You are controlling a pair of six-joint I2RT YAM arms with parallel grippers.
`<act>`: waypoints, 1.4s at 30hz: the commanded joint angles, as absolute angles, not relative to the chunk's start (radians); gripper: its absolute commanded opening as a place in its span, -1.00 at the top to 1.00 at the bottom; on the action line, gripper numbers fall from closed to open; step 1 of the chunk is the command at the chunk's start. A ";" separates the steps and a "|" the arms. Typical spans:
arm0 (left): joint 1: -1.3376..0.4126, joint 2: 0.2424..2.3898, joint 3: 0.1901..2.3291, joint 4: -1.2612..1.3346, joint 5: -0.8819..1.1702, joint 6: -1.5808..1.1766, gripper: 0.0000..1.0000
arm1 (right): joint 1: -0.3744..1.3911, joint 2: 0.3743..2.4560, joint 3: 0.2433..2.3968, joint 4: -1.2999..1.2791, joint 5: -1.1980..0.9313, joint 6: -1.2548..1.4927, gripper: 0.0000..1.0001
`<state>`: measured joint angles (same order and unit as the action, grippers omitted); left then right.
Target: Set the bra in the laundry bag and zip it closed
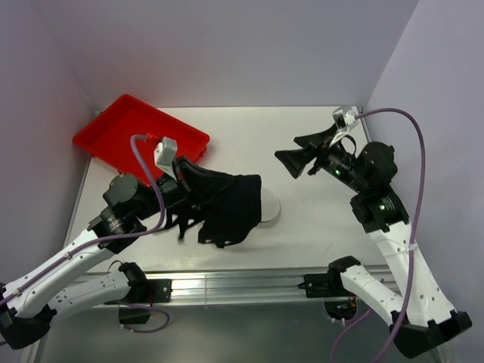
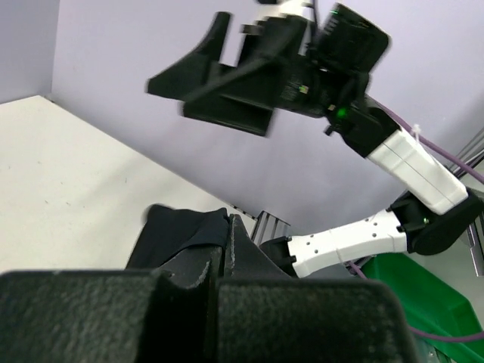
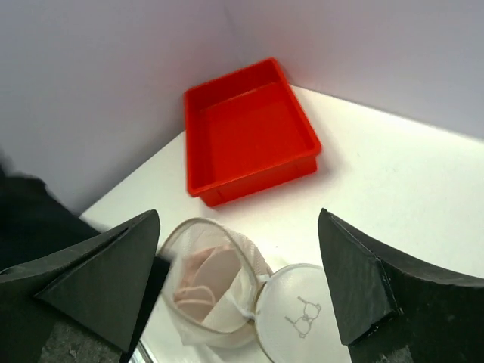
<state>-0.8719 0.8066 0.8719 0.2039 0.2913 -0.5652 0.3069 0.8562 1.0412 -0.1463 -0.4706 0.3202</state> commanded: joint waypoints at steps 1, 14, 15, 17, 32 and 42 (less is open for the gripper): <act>-0.874 0.837 0.962 0.146 0.319 -0.555 1.00 | 0.305 0.764 1.085 -0.157 -0.660 0.175 -0.85; -0.874 0.968 1.155 -0.139 0.537 -0.439 1.00 | 0.506 0.842 1.115 -0.174 -0.990 -0.046 -0.99; -0.874 0.974 1.166 -0.153 0.589 -0.422 1.00 | 0.531 0.845 1.127 -0.199 -0.951 -0.067 -0.99; -0.874 0.989 1.189 -0.182 0.623 -0.397 1.00 | 0.580 0.860 1.134 -0.234 -0.901 -0.110 -0.99; -0.874 1.038 1.278 -0.258 0.709 -0.339 1.00 | 0.742 0.867 1.033 -0.180 -0.775 -0.012 -0.99; -0.876 1.072 1.299 -0.262 0.706 -0.336 1.00 | 0.784 0.885 0.985 -0.138 -0.764 0.043 -0.99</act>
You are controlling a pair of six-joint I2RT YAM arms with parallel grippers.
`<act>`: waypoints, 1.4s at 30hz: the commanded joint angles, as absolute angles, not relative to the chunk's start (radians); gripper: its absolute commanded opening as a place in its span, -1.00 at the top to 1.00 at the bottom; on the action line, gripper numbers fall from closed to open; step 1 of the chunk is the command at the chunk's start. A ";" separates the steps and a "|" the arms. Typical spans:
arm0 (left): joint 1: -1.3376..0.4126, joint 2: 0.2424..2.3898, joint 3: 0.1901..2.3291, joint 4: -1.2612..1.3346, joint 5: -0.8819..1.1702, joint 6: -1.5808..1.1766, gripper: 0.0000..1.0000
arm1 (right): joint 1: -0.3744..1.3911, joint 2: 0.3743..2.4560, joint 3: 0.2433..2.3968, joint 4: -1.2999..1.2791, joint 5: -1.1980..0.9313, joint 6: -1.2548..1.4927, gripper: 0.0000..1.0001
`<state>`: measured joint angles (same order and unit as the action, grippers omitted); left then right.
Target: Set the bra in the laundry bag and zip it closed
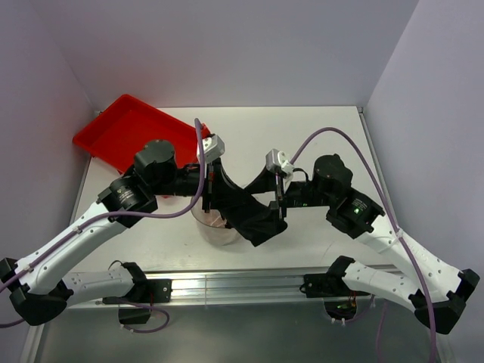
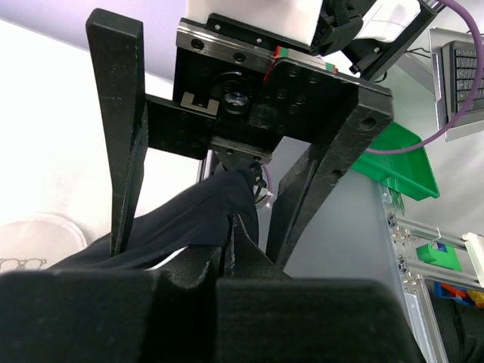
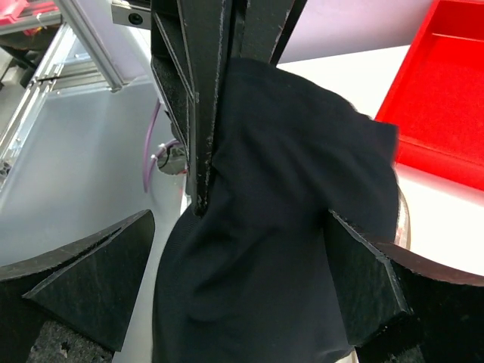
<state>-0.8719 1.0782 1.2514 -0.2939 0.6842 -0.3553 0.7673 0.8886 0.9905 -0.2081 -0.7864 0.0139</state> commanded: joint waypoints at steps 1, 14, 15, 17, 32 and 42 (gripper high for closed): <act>-0.874 1.069 1.301 -0.262 0.692 -0.336 1.00 | 0.787 0.888 0.980 -0.140 -0.761 0.043 -0.99; -0.839 1.012 1.258 -0.183 0.663 -0.397 1.00 | 0.811 0.888 0.911 -0.060 -0.718 0.120 -0.03; -0.822 1.011 1.253 -0.178 0.673 -0.406 1.00 | 0.811 0.890 0.910 -0.057 -0.721 0.123 0.07; -0.801 1.005 1.238 -0.166 0.692 -0.429 1.00 | 0.811 0.894 0.914 -0.057 -0.726 0.132 0.41; -0.560 0.801 1.097 -0.425 0.010 -0.518 -0.45 | 0.718 0.861 0.936 -0.031 -0.522 0.224 1.00; -0.560 0.762 0.712 -0.417 -0.064 -0.698 -0.31 | 0.676 0.879 0.933 -0.046 -0.689 0.249 1.00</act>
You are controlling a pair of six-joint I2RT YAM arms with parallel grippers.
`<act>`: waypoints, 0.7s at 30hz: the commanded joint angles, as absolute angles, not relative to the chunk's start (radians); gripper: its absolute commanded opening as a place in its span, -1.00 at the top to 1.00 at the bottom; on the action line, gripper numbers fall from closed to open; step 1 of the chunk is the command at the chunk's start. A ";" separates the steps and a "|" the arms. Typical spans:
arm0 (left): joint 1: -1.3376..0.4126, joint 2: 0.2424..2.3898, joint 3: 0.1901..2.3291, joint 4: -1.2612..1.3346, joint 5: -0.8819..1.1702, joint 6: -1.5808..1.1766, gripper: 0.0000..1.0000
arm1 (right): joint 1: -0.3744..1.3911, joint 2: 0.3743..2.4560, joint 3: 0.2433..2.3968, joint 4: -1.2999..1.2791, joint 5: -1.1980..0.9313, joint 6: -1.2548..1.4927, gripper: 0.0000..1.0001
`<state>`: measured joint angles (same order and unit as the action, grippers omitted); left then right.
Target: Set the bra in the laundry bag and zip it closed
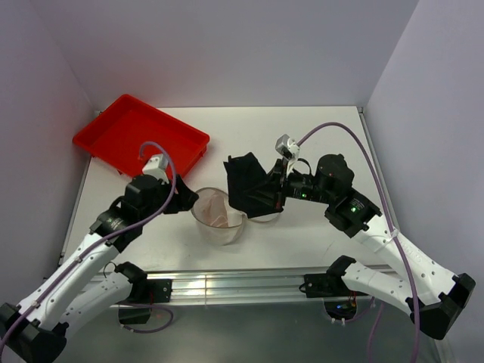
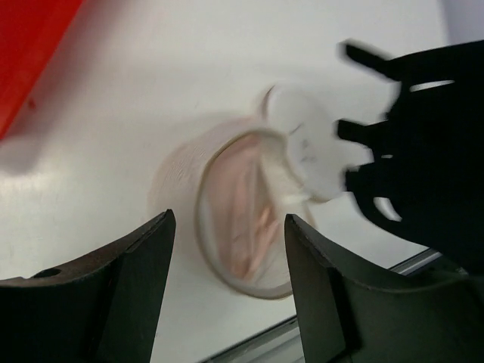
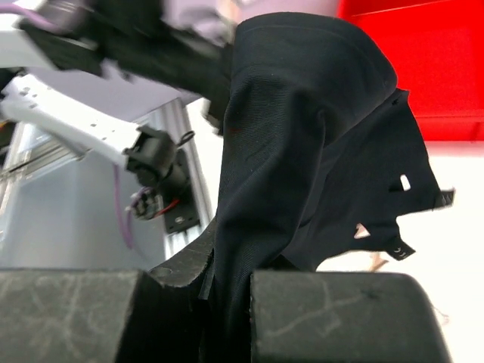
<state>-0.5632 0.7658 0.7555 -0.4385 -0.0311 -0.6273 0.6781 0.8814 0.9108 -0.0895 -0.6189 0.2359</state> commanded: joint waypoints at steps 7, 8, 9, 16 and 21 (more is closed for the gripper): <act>-0.558 0.854 0.658 -0.287 -0.008 -0.707 -0.10 | 0.675 0.871 0.905 -0.048 -0.788 0.250 1.00; -0.558 0.864 0.658 -0.278 -0.008 -0.704 -0.04 | 0.673 0.871 0.904 -0.045 -0.814 0.255 1.00; -0.558 0.874 0.657 -0.275 -0.008 -0.703 0.06 | 0.675 0.871 0.902 -0.037 -0.830 0.256 1.00; -0.558 0.874 0.629 -0.227 -0.008 -0.707 0.80 | 0.673 0.928 0.897 -0.049 -0.839 0.232 1.00; -0.558 0.862 0.621 -0.207 0.014 -0.709 0.99 | 0.673 1.003 0.899 -0.028 -0.827 0.229 1.00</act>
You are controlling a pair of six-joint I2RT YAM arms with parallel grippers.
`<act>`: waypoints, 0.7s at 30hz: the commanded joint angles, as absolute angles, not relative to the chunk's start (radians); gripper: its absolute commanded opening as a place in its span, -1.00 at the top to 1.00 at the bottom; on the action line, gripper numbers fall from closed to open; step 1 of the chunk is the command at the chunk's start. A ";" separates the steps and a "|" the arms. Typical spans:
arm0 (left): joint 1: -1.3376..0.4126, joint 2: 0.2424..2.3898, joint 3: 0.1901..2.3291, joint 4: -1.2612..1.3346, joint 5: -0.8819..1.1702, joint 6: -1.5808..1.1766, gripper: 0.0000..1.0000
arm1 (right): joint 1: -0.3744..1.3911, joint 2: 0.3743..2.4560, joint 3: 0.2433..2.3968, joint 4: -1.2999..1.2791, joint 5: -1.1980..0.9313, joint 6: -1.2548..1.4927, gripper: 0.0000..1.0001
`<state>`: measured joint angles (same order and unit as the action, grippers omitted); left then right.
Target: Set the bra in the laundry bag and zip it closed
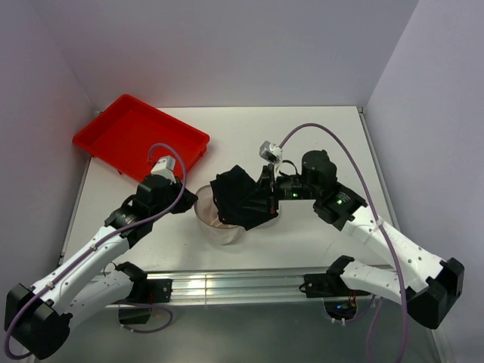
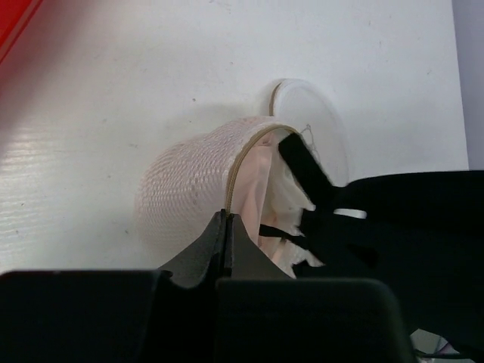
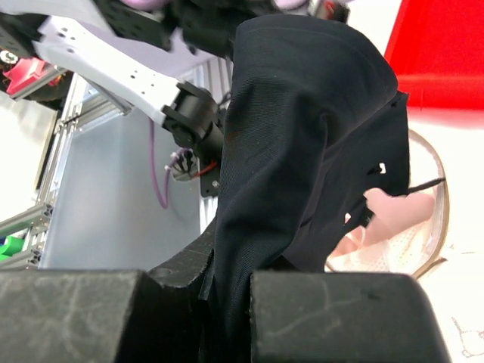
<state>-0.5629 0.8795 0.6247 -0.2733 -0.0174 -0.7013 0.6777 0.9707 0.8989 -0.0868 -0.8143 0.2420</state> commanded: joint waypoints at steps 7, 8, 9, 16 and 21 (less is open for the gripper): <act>-0.558 0.830 0.609 -0.140 0.077 -0.715 1.00 | 0.684 1.127 0.894 0.041 -0.766 0.173 1.00; -0.558 0.833 0.611 -0.132 0.087 -0.718 1.00 | 0.690 1.159 0.897 0.043 -0.756 0.161 1.00; -0.558 0.834 0.611 -0.132 0.095 -0.716 1.00 | 0.693 1.175 0.894 0.049 -0.752 0.161 1.00; -0.558 0.841 0.600 -0.077 0.137 -0.730 1.00 | 0.744 1.307 0.867 0.048 -0.700 0.135 1.00; -0.558 0.831 0.584 -0.043 0.127 -0.744 1.00 | 0.768 1.377 0.838 0.038 -0.686 0.153 1.00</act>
<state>-0.5632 0.8474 0.5945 -0.1295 0.1085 -0.7242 0.7502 1.3602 0.8505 0.0082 -0.7059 0.1627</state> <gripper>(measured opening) 0.013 0.114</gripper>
